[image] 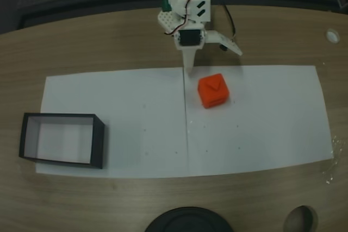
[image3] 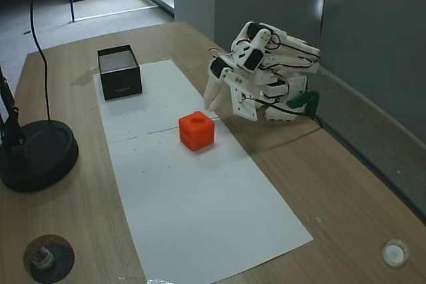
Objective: Grab a orange square and put it in the box.
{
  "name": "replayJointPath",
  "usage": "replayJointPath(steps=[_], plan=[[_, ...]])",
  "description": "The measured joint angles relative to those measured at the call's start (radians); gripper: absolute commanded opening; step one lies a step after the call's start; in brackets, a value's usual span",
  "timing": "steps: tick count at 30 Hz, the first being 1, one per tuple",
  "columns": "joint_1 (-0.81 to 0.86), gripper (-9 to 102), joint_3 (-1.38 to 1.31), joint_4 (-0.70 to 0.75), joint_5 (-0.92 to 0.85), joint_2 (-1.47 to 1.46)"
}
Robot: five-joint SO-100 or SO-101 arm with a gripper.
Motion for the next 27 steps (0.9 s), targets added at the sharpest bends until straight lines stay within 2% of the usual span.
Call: replayJointPath(steps=[15, 17, 20, 23, 27], plan=[[-0.006, 1, 0.000, 0.000, 0.000, 0.000], [-0.006, 4, 0.000, -0.009, 0.000, 0.000], [-0.023, 16, 0.012, -0.138, 0.000, 0.000], [-0.044, 25, 0.025, -0.209, 0.000, 0.000], [-0.035, 27, 0.011, -0.264, 0.000, 0.000]])
